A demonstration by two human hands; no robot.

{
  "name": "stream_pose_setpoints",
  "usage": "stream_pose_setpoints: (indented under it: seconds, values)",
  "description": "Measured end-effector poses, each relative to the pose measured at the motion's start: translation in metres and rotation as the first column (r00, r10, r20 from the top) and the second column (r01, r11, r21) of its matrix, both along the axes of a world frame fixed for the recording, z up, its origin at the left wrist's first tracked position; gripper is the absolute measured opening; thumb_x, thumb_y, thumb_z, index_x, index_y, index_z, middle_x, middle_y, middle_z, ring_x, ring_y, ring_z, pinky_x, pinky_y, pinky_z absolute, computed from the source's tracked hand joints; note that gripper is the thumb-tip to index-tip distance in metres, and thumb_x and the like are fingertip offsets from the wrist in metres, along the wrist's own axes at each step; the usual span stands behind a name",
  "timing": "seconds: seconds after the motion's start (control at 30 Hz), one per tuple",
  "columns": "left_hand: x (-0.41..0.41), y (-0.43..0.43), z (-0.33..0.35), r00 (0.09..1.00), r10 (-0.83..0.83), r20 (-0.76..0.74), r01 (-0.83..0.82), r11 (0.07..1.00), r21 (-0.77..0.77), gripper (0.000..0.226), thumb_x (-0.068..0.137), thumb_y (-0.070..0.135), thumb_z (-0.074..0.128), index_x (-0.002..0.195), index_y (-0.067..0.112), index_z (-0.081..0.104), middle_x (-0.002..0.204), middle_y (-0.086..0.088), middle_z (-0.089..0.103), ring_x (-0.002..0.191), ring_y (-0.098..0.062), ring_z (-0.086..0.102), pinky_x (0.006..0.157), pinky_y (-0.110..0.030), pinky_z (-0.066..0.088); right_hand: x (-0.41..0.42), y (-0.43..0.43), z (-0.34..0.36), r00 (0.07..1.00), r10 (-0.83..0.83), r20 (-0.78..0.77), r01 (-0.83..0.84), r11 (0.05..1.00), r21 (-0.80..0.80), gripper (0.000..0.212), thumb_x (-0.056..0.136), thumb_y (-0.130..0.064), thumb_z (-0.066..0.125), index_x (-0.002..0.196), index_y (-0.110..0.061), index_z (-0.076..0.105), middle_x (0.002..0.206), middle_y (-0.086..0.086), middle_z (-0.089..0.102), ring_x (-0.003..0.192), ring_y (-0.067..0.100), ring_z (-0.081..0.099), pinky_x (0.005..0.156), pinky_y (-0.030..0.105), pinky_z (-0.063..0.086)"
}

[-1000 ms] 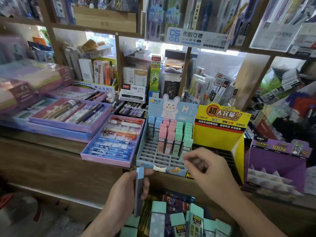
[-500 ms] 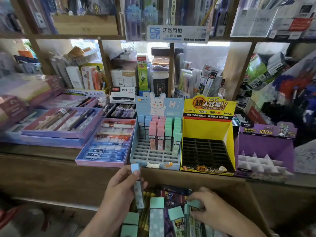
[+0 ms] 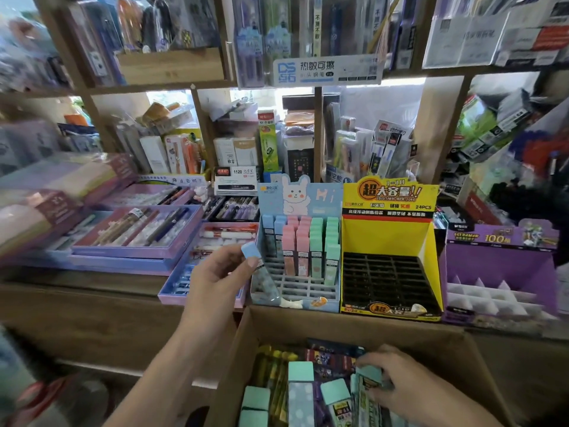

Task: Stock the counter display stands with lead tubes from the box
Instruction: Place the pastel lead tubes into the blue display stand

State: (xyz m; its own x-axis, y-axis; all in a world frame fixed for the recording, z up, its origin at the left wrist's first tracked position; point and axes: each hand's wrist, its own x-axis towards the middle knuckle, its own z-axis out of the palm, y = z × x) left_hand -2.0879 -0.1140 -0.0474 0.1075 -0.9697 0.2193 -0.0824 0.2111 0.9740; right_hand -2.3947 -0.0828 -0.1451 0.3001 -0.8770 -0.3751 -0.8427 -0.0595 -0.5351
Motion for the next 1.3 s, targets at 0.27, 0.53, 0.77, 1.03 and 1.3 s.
stream_pose_setpoints:
  seconds: [0.27, 0.53, 0.77, 1.03, 1.3]
  values:
    - [0.009, -0.067, 0.026, 0.941, 0.14, 0.309, -0.1, 0.985, -0.142, 0.029, 0.092, 0.01, 0.074, 0.09, 0.039, 0.07, 0.084, 0.014, 0.077, 0.074, -0.004, 0.071, 0.062, -0.015, 0.057, -0.002, -0.003, -0.004, 0.999, -0.026, 0.045, 0.025, 1.0, 0.009, 0.036, 0.089, -0.039, 0.077, 0.121, -0.049, 0.063, 0.116, -0.028, 0.043, 0.103, -0.01, 0.048, 0.099, 0.017, 0.036]
    - [0.005, -0.096, 0.025, 0.821, 0.189, 0.538, -0.128, 0.98, -0.15, 0.019, 0.091, 0.011, 0.076, 0.104, 0.022, 0.07, 0.08, 0.012, 0.072, 0.07, -0.002, 0.068, 0.066, -0.022, 0.056, -0.004, -0.001, -0.007, 0.999, -0.033, 0.043, 0.034, 0.999, -0.024, 0.033, 0.092, -0.036, 0.075, 0.12, -0.048, 0.063, 0.12, -0.022, 0.046, 0.094, -0.008, 0.049, 0.084, 0.01, 0.037]
    - [0.005, -0.1, 0.018, 0.785, 0.175, 0.594, -0.112, 0.983, -0.142, 0.015, 0.089, 0.005, 0.076, 0.094, 0.019, 0.072, 0.08, 0.009, 0.071, 0.077, -0.01, 0.068, 0.079, -0.035, 0.062, -0.002, 0.0, -0.007, 0.999, -0.035, 0.025, 0.035, 0.999, -0.019, 0.033, 0.091, -0.034, 0.076, 0.109, -0.057, 0.06, 0.137, -0.015, 0.045, 0.111, 0.002, 0.056, 0.101, 0.019, 0.041]
    - [0.006, -0.103, 0.02, 0.765, 0.136, 0.63, -0.095, 0.991, -0.098, 0.011, 0.09, 0.004, 0.074, 0.098, 0.011, 0.075, 0.083, -0.001, 0.075, 0.08, -0.018, 0.072, 0.08, -0.039, 0.062, -0.003, -0.005, -0.009, 1.0, -0.015, 0.018, 0.016, 0.999, -0.035, 0.036, 0.093, -0.033, 0.074, 0.126, -0.044, 0.063, 0.123, -0.023, 0.045, 0.096, -0.004, 0.051, 0.083, 0.01, 0.038]
    - [0.004, -0.107, 0.012, 0.698, 0.178, 0.693, -0.104, 0.983, -0.149, 0.017, 0.089, 0.012, 0.077, 0.1, 0.02, 0.066, 0.081, 0.012, 0.067, 0.077, -0.009, 0.066, 0.073, -0.035, 0.058, -0.003, -0.003, -0.006, 0.999, -0.027, 0.019, 0.027, 0.999, -0.018, 0.037, 0.094, -0.031, 0.073, 0.129, -0.04, 0.064, 0.119, -0.021, 0.046, 0.103, -0.002, 0.051, 0.09, 0.013, 0.037]
